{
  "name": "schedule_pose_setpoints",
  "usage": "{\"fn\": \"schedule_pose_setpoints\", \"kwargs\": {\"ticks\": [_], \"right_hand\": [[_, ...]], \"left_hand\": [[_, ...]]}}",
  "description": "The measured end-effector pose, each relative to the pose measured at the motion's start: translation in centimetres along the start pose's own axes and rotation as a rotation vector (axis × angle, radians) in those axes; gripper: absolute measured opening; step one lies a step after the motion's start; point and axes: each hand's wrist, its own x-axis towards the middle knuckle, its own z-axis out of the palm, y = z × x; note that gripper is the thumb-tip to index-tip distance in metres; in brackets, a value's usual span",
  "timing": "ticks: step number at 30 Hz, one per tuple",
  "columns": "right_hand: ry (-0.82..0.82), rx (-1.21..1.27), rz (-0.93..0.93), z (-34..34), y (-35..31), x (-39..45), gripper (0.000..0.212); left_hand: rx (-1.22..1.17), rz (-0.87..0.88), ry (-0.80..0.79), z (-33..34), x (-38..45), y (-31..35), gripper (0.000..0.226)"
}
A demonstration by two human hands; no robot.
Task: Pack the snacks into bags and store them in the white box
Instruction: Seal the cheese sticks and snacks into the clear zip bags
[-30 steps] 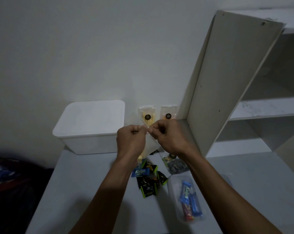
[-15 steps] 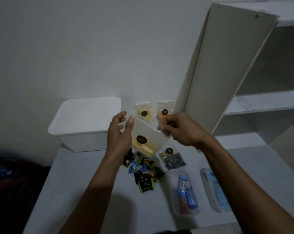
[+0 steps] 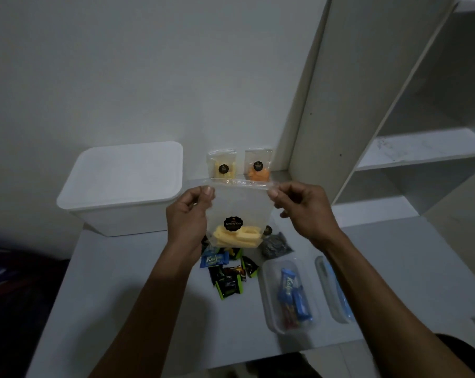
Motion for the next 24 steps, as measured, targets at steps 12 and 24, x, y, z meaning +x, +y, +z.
{"fn": "schedule_pose_setpoints", "kwargs": {"ticks": [12, 24], "right_hand": [[0.094, -0.104, 0.022, 1.1, 5.8, 8.2, 0.009], [0.056, -0.002, 0.107, 6.1, 11.4, 23.6, 0.017]], "left_hand": [[0.136, 0.144, 0.103, 3.2, 7.1, -3.5, 0.007], [0.059, 0.058, 0.314, 7.4, 22.1, -7.0, 0.009]]}}
